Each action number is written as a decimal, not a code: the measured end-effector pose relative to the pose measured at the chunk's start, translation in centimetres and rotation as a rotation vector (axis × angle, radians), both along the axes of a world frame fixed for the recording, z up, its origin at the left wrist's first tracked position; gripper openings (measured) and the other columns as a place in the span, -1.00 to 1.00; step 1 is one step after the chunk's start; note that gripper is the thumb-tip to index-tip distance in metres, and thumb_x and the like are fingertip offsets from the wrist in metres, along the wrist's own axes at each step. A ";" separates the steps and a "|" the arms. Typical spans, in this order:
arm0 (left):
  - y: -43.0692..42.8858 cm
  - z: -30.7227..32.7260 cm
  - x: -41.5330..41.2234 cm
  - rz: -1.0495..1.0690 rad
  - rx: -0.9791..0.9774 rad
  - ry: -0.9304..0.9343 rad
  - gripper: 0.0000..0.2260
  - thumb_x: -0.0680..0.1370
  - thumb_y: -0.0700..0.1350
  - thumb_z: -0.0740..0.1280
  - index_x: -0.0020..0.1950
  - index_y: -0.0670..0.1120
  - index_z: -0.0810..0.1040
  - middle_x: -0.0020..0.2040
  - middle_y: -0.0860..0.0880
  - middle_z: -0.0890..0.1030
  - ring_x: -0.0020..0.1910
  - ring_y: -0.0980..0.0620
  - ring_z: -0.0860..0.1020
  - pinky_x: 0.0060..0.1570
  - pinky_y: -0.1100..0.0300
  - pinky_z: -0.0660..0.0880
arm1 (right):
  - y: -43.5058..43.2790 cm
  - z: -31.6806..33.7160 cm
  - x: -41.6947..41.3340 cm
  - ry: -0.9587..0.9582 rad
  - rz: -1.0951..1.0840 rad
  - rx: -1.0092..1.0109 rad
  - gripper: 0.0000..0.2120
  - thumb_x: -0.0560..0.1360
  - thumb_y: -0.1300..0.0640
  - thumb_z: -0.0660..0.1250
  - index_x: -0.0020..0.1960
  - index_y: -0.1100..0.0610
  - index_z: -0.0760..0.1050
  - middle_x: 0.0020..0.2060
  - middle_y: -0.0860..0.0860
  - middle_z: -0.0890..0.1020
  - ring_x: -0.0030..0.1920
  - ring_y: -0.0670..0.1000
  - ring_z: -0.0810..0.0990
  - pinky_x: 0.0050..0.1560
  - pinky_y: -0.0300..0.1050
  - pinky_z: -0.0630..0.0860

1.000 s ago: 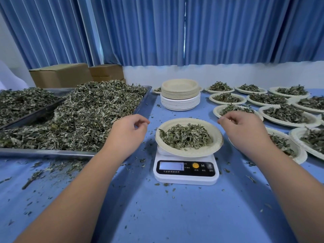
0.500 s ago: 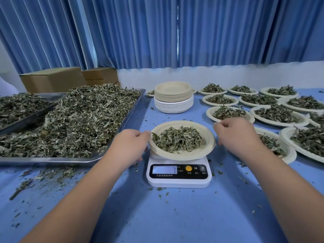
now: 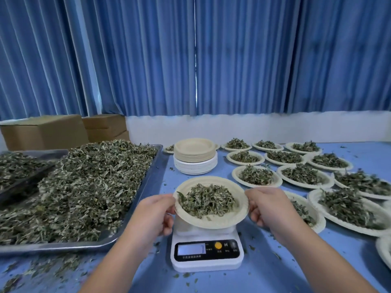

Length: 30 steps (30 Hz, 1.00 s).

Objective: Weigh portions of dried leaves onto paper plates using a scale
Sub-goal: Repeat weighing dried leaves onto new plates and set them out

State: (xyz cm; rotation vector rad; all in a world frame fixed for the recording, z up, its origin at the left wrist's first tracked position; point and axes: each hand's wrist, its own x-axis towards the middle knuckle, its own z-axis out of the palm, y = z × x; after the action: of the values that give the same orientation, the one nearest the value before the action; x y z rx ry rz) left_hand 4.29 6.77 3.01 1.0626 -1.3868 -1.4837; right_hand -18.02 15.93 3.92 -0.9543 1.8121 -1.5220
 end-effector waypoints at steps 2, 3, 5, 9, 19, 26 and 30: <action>0.3 0.3 -0.3 -0.030 0.010 0.081 -0.84 0.59 -0.23 0.27 -0.03 -0.25 0.63 -0.42 -0.04 0.46 -0.55 0.06 0.35 -0.60 0.27 0.24 | 1.1 0.3 0.1 -0.047 -0.002 -0.014 -0.64 0.51 0.23 0.27 -0.46 0.14 0.45 -0.56 0.07 0.43 -0.57 0.02 0.38 -0.56 -0.21 0.24; 0.6 0.4 -0.5 -0.044 0.019 0.112 -0.85 0.59 -0.23 0.27 0.01 -0.25 0.63 -0.43 -0.04 0.46 -0.55 0.06 0.36 -0.61 0.27 0.25 | 1.8 0.7 0.1 -0.061 -0.009 -0.014 -0.63 0.52 0.22 0.28 -0.47 0.12 0.47 -0.55 0.07 0.44 -0.56 0.02 0.38 -0.55 -0.21 0.23; 1.4 0.8 -0.9 -0.093 0.042 0.170 -0.84 0.59 -0.24 0.28 0.07 -0.26 0.62 -0.43 -0.05 0.47 -0.55 0.07 0.37 -0.62 0.26 0.27 | 3.2 1.5 -0.1 -0.097 -0.025 -0.009 -0.69 0.52 0.23 0.28 -0.40 0.13 0.50 -0.55 0.06 0.44 -0.57 0.01 0.38 -0.56 -0.23 0.25; 3.5 1.5 -2.2 -0.182 0.123 0.292 -0.83 0.58 -0.25 0.28 0.08 -0.30 0.59 -0.40 -0.08 0.49 -0.53 0.07 0.41 -0.60 0.27 0.34 | 6.4 3.6 -0.6 -0.123 -0.031 -0.003 -0.81 0.52 0.27 0.26 -0.25 0.24 0.52 -0.54 0.04 0.44 -0.56 0.01 0.38 -0.54 -0.21 0.29; 4.4 5.5 -9.3 -0.318 0.185 0.344 -0.88 0.58 -0.32 0.25 -0.11 -0.28 0.56 -0.42 -0.13 0.55 -0.51 0.00 0.54 -0.53 0.22 0.52 | 7.9 7.2 -6.7 -0.132 -0.110 -0.026 -0.89 0.54 0.34 0.27 -0.01 0.38 0.53 -0.54 0.08 0.44 -0.52 0.05 0.44 -0.52 -0.14 0.38; -5.0 6.7 -19.5 -0.341 0.216 0.252 -0.89 0.57 -0.34 0.24 -0.09 -0.27 0.55 -0.35 -0.17 0.64 -0.44 -0.04 0.62 -0.46 0.19 0.57 | -1.5 7.5 -16.5 -0.214 -0.121 0.001 -0.86 0.57 0.31 0.26 0.04 0.38 0.50 -0.39 0.13 0.42 -0.50 -0.01 0.42 -0.47 -0.18 0.40; -10.6 7.2 -25.3 -0.297 0.282 0.264 -0.91 0.57 -0.30 0.28 0.02 -0.28 0.56 -0.29 -0.15 0.67 -0.36 -0.03 0.65 -0.40 0.19 0.58 | -6.8 8.0 -22.0 -0.384 -0.112 -0.020 -0.86 0.58 0.33 0.23 0.11 0.35 0.47 -0.27 0.17 0.47 -0.43 0.01 0.45 -0.45 -0.17 0.41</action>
State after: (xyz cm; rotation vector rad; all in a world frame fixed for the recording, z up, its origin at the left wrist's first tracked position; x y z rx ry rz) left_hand -21.01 -3.83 10.22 0.8103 -1.2072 -2.0043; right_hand -40.04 9.10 11.89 -0.5287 1.5953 -1.6620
